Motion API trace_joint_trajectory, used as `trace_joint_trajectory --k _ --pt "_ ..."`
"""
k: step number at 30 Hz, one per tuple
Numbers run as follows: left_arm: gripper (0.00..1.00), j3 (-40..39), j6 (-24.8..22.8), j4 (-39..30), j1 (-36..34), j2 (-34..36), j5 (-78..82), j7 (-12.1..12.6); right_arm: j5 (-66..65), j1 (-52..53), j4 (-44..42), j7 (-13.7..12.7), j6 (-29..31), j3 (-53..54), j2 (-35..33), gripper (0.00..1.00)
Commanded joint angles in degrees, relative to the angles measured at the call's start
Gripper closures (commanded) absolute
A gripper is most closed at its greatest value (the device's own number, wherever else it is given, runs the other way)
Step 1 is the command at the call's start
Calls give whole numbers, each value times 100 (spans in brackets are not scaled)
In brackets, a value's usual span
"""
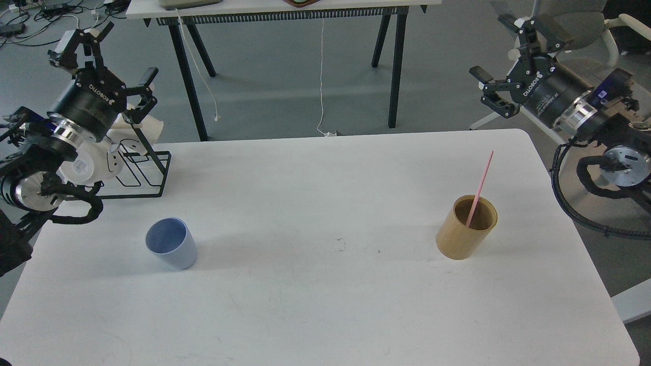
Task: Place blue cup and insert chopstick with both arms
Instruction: 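Lower the left gripper from the rack toward the blue cup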
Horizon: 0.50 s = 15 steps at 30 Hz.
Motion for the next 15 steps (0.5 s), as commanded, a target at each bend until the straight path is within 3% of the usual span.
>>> trace_joint_trajectory --k 1,11,15 --pt "0 -10 0 -43 2 77 -22 0 0 0 -27 0 0 -1 5 0" --pt "0 -159 0 159 -15 69 21 0 0 0 -44 0 0 34 23 0" --pt "0 -98 0 -112 -77 15 189 0 0 -18 -44 0 0 16 14 0"
